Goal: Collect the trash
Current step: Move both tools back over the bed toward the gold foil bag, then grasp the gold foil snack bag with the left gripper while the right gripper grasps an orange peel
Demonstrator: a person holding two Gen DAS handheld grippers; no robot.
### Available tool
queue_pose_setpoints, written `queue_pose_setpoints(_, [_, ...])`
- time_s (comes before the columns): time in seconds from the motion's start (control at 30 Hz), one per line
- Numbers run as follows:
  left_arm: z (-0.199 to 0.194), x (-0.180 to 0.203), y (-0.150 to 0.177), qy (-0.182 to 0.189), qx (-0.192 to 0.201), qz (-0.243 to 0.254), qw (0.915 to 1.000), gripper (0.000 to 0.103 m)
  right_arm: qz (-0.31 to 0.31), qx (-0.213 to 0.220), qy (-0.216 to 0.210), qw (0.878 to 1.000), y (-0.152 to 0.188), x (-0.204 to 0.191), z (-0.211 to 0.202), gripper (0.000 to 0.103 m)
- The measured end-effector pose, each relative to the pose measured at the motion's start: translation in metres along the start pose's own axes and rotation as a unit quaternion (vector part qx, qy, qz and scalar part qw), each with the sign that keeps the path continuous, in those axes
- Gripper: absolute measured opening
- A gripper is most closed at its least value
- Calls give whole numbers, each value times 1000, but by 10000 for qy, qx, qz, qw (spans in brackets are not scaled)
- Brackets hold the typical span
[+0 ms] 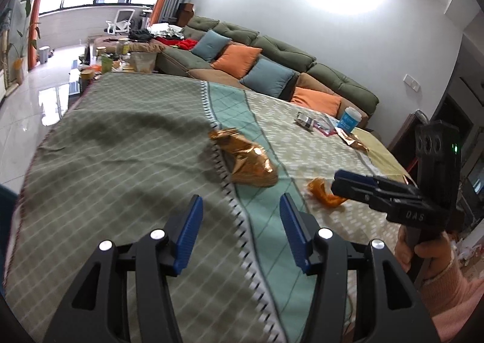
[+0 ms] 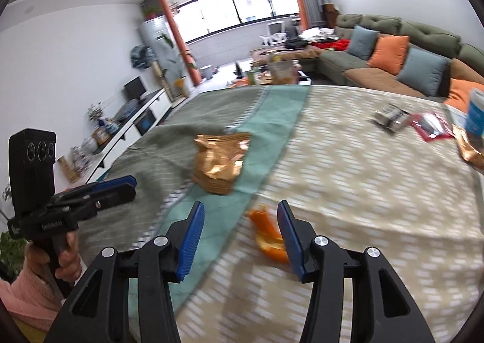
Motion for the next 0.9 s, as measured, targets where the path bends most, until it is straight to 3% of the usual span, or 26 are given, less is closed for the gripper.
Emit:
queue_pose_setpoints(0.23, [29,11,-15,16,-151,92,9998,54,119,-51,147,9998,11,28,-6,51])
queue_pose_setpoints(0.8, [86,13,-26,11,-714,-30,9974,52,-4,-276,44,9996,25,27,1,50])
queue_pose_setpoints(0.9, [91,11,-25,79,-795,-103,9967,41,-29,-315,70,9995,26,27,2,46])
Point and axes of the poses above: each gripper's, at about its wrist camera, not at the fingertips, and z roughly the way its jaws point, x to its right, y to its underside, the point moved 10 cm from there along z, roughly the way its jaws point, and after that the axes turned 3 degrees about -z, right-handed, at the moved point
